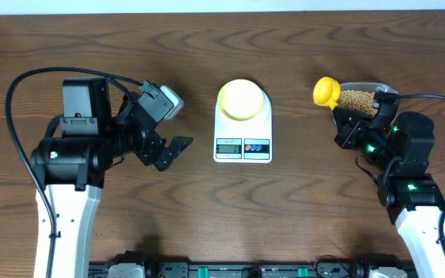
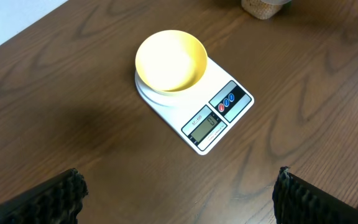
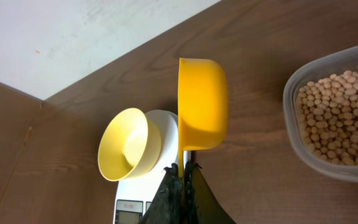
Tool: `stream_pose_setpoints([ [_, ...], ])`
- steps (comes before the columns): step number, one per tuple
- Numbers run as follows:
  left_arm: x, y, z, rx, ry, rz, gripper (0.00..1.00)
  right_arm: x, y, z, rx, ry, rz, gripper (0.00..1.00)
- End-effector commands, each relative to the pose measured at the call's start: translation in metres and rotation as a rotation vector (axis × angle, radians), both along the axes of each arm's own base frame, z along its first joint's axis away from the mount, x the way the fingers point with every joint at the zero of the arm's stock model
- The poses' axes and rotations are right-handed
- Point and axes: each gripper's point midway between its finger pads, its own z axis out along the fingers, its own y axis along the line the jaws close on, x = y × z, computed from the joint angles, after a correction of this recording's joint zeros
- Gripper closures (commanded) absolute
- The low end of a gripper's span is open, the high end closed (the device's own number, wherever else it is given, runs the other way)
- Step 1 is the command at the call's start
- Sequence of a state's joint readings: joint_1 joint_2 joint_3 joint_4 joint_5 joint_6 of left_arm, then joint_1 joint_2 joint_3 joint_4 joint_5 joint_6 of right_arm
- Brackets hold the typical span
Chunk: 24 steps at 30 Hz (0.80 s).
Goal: Scoop item into bowl and weigh 50g on scale
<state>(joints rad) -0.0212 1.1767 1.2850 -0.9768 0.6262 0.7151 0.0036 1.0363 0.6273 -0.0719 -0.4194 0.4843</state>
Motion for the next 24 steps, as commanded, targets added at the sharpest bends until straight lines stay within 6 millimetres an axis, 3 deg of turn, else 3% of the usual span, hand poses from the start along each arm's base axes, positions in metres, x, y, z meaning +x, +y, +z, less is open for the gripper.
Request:
stream_pose_setpoints([
  [1,0.0018,0.0024,-0.0002,0.014,-0.007,-0.003,0.02,0.002,0.0006,0.0096,-0.019,-0.026,0.018,0.99],
  [24,0.0024,0.0039,-0.001,0.023,-0.008,0.003,0.02,-0.0012,0.0004,0.0033,-0.04,-0.005,0.029,0.99],
])
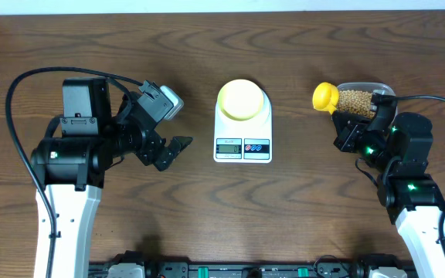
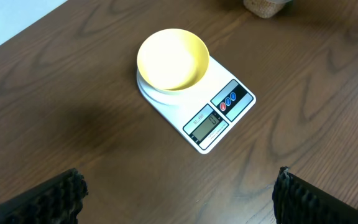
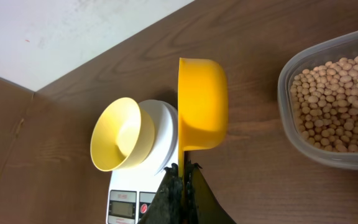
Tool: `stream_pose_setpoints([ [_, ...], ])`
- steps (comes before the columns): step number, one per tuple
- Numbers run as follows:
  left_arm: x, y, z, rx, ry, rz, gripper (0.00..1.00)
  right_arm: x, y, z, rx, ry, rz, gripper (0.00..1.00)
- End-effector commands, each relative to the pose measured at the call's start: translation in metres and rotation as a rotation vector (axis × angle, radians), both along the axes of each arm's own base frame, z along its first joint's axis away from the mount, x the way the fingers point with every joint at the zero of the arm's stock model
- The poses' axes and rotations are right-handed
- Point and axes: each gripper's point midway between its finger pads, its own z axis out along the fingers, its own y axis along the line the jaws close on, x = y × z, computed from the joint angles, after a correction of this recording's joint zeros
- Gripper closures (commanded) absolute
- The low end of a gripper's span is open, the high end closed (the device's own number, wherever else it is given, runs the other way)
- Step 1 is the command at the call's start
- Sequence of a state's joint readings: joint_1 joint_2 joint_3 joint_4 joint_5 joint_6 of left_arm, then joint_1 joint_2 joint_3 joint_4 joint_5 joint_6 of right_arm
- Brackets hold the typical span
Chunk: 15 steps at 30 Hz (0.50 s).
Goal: Scoop item into bowl and weigh 50g on scale
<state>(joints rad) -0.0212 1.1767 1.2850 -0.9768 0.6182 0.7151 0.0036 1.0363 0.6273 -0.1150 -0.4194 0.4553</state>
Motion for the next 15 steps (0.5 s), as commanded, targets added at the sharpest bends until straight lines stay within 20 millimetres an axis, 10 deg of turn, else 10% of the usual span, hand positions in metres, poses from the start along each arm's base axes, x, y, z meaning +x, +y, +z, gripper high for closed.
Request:
stream_pose_setpoints([
  [1,0.002,0.003,0.0,0.016,-0.007,-0.002,0.02,0.004,0.0,0.012,-0.017,-0.037,0.017,0.99],
  [15,-0.013,0.012,-0.017,0.093,0.063,-0.005,0.02,0.004,0.0,0.012,-0.017,-0.036,0.017,0.99],
])
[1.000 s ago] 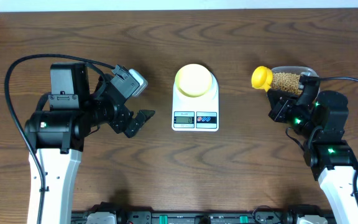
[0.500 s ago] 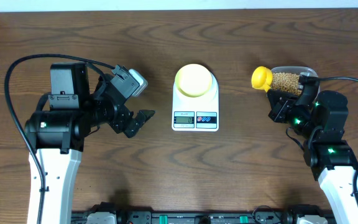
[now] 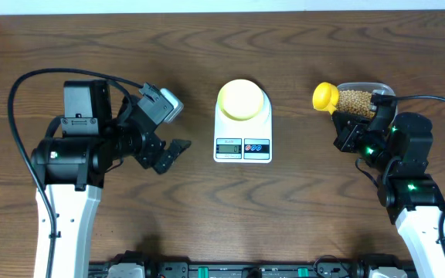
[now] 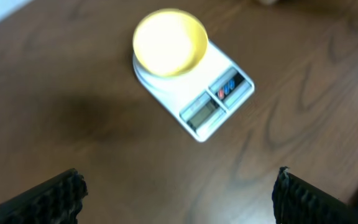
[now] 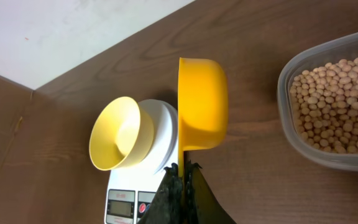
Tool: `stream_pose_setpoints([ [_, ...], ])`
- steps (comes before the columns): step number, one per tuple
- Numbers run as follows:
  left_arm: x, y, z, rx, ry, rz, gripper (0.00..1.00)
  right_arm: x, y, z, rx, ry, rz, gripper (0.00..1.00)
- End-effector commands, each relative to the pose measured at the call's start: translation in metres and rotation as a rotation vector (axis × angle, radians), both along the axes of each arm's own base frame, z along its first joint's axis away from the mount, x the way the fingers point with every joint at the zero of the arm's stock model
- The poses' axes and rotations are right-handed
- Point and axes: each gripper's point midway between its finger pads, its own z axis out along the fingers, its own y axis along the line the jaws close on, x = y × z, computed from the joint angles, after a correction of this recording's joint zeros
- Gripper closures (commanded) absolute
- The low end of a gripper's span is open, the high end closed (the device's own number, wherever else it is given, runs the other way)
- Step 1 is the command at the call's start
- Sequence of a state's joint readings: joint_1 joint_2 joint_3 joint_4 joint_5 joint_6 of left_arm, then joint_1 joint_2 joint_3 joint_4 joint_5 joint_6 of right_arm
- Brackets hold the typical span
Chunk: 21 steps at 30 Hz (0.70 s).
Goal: Scoop item into bowl and weigh 50g on scale
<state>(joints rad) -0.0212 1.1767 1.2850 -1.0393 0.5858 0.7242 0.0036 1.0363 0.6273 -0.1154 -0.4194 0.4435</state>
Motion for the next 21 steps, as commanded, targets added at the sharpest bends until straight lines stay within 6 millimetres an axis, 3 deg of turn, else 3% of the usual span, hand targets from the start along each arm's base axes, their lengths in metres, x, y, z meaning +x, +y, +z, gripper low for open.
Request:
stream_pose_setpoints([
  [1,-0.006,0.007,-0.008,0.069,0.013,-0.033,0.02,0.004,0.0,0.012,-0.008,-0.032,0.012,0.99],
  [8,-0.021,0.005,-0.015,0.13,-0.007,-0.184,0.02,0.004,0.0,0.012,-0.008,-0.032,0.012,0.99],
  [21,-0.018,0.005,-0.022,0.128,0.02,-0.188,0.02,0.004,0.0,0.012,-0.008,-0.032,0.012,0.99],
])
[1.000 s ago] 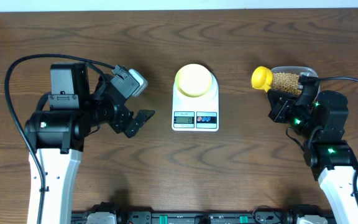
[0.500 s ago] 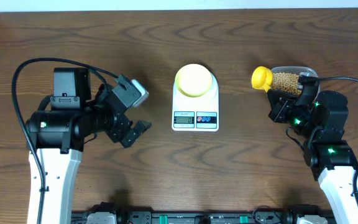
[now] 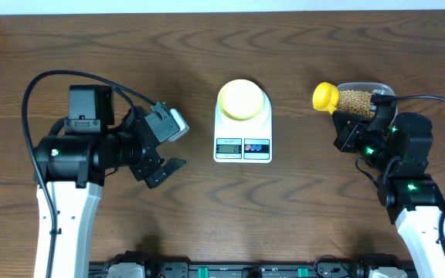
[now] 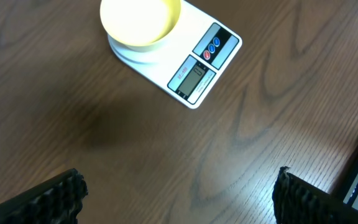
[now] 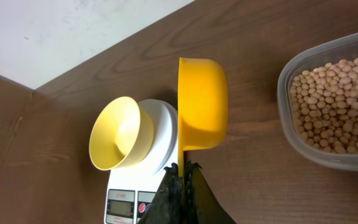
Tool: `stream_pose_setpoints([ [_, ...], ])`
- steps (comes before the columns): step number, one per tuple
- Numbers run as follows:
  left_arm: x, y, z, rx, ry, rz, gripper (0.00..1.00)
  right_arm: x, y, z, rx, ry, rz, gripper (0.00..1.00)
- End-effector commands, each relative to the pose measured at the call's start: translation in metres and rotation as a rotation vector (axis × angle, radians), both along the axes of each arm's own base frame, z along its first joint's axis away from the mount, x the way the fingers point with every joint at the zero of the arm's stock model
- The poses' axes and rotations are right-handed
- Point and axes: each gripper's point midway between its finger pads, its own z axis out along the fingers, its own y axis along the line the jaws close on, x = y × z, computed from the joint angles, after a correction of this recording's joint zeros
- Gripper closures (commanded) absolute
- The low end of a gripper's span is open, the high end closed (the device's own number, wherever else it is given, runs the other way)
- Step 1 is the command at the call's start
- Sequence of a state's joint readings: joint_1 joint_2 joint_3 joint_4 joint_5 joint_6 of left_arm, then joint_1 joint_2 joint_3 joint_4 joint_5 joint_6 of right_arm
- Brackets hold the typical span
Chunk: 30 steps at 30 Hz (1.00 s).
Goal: Scoop item into bowl and weigh 50g on scale
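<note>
A white scale sits at the table's middle with an empty yellow bowl on its platform; both also show in the left wrist view, scale and bowl. My right gripper is shut on the thin handle of a yellow scoop, held on its side just left of a clear container of soybeans. The scoop looks empty. My left gripper is open over bare wood, left of and nearer than the scale, holding nothing.
The bean container sits at the far right, close to the table's back edge. Cables loop from both arms. A dark rail runs along the front edge.
My left arm has pulled back toward the front and left, so the scale sits higher in its wrist view. The right gripper and scoop have not moved.
The right gripper held the scoop beside the bean container throughout, shifting only slightly at first. The left gripper stayed open near the scale's left side, then drew away toward the front by now. The bowl has stayed empty on the scale.
</note>
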<state>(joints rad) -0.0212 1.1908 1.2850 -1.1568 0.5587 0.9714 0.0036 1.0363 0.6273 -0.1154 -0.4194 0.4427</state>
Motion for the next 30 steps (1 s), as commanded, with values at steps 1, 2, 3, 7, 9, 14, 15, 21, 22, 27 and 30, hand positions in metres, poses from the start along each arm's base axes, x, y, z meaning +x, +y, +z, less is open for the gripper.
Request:
stream_pose_setpoints([
  [1,0.003,0.001,-0.005,0.004,0.02,-0.011,0.02,0.004,0.0,0.012,-0.007,-0.032,0.011,0.99],
  [2,0.004,0.001,-0.006,0.004,0.026,-0.011,0.02,0.004,0.0,0.012,-0.007,-0.032,0.011,0.99],
  [3,0.004,0.001,-0.008,0.004,0.033,-0.011,0.02,0.004,0.0,0.012,-0.007,-0.032,0.012,0.99],
  [7,0.008,0.0,-0.015,-0.004,0.065,-0.01,0.02,0.004,0.0,0.012,-0.007,-0.031,0.011,0.99],
  [9,0.008,0.0,-0.017,-0.005,0.078,-0.008,0.02,0.004,0.0,0.012,-0.007,-0.032,0.012,0.99],
  [14,0.007,0.0,-0.018,-0.004,0.09,-0.008,0.02,0.004,0.0,0.012,-0.007,-0.032,0.012,0.99],
  [15,0.007,0.0,-0.018,-0.004,0.09,-0.007,0.02,0.004,0.0,0.012,-0.007,-0.032,0.011,0.99],
  [21,0.007,0.0,-0.018,-0.003,0.089,-0.007,0.02,0.003,0.001,0.012,-0.06,-0.059,0.043,0.99],
  [22,0.007,0.0,-0.018,-0.003,0.089,-0.007,0.02,0.004,0.001,0.012,-0.071,-0.065,0.048,0.99],
  [27,0.007,0.0,-0.018,-0.003,0.089,-0.008,0.02,0.004,0.0,0.013,-0.13,-0.099,0.081,0.99],
  [30,0.007,0.0,-0.018,-0.003,0.089,-0.008,0.02,0.005,0.0,0.017,-0.132,-0.107,0.081,0.99],
])
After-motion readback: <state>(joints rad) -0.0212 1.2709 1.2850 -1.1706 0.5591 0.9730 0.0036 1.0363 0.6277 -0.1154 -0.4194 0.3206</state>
